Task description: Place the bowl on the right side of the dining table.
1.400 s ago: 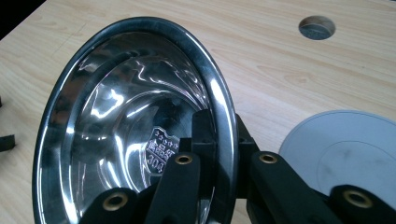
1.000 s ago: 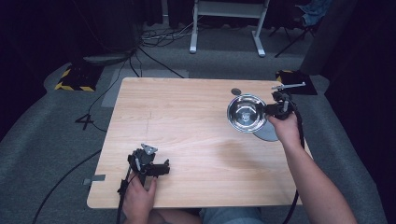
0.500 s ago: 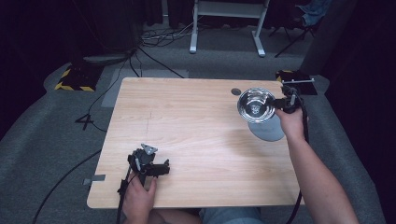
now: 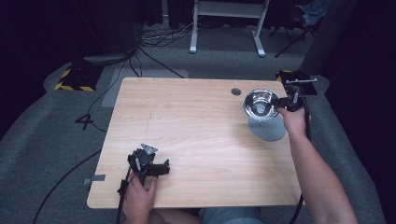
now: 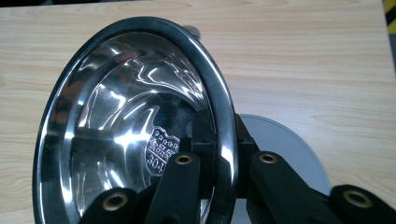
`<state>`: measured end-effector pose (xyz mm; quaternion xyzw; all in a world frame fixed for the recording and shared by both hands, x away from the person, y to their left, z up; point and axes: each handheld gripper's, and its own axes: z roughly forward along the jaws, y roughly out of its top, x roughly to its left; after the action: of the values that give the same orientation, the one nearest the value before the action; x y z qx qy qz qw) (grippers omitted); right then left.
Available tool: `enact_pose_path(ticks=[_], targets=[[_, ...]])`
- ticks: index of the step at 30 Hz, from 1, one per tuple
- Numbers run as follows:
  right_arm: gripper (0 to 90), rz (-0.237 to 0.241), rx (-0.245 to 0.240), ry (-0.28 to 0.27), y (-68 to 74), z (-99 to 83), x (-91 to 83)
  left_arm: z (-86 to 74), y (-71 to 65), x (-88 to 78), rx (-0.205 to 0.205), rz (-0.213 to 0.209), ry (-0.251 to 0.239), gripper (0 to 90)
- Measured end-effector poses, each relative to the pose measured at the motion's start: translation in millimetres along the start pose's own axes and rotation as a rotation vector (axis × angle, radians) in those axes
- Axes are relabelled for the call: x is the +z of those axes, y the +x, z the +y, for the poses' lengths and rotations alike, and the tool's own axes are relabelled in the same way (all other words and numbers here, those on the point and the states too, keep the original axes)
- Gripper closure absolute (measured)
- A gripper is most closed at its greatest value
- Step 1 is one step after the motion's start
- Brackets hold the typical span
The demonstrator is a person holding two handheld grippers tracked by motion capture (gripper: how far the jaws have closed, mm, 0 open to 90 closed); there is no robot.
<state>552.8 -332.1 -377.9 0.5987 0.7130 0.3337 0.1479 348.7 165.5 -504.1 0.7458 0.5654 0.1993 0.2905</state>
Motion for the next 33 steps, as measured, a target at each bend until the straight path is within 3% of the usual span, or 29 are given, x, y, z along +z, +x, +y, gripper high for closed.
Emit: enact_pose_path(ticks=[7,19,33], targets=[[85.5,-0.034,0.048,0.042,-15.4,-1.7,9.3,0.0,0.0,0.0,0.0,0.0,0.0,0.5],[85.5,-0.051,0.128,0.092,-39.4,-11.8,24.1,0.0,0.0,0.0,0.0,0.0,0.0,0.5],[85.5,-0.048,0.157,0.136,-52.8,-26.8,36.7,0.1,0.2,0.0,0.001,0.002,0.0,0.5]])
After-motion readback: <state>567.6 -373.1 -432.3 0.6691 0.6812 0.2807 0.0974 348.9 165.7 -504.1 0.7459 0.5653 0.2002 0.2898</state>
